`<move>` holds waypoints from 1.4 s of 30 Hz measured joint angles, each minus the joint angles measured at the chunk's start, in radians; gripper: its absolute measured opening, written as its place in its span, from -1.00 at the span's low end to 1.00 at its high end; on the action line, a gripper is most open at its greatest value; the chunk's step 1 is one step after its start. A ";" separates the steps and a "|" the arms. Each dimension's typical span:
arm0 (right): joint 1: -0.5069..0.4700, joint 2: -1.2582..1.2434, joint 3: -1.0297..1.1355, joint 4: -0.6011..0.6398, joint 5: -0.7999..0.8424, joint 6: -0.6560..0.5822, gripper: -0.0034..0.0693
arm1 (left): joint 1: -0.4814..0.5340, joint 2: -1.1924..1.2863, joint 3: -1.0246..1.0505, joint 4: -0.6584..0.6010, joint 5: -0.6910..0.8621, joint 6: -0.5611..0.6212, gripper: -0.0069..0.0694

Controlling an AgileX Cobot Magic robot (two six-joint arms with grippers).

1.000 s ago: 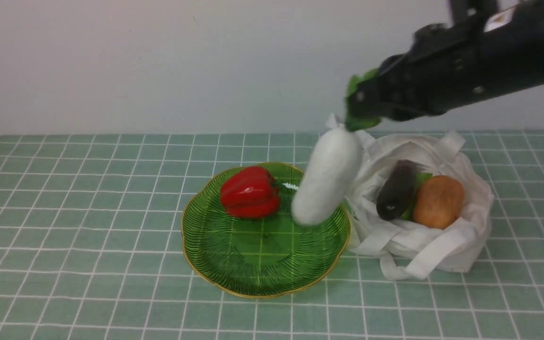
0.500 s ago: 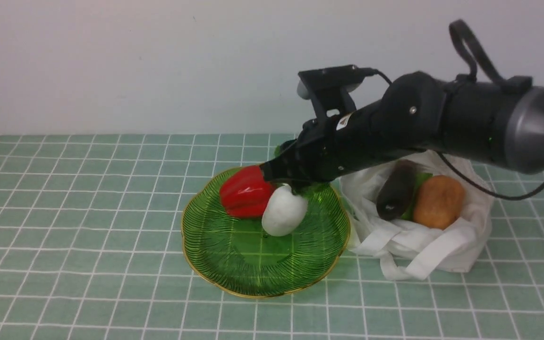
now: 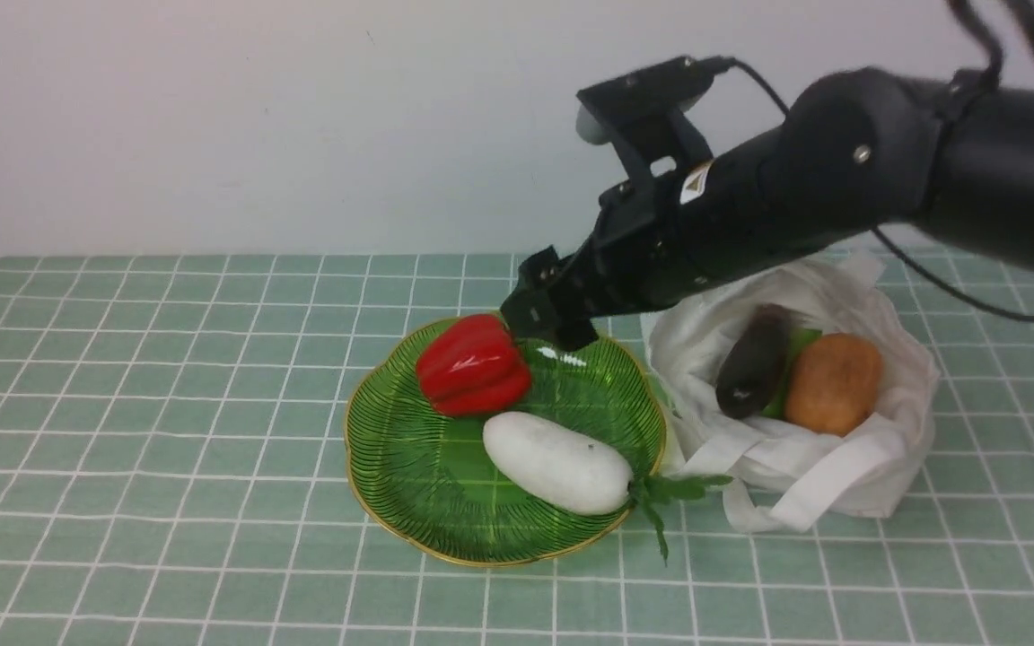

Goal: Take vegetables from cloth bag on blue coffee tablecloth place on plate.

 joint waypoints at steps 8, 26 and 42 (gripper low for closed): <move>0.000 -0.195 -0.164 -0.259 0.462 0.216 0.11 | 0.000 0.000 0.000 0.000 0.000 0.000 -0.84; 0.000 -0.865 0.362 -0.345 0.476 0.353 -0.94 | 0.000 0.000 0.000 0.000 0.001 0.000 -0.84; 0.000 -1.136 0.989 -0.344 -0.342 0.356 -0.95 | 0.000 0.000 0.000 0.000 0.001 0.000 -0.84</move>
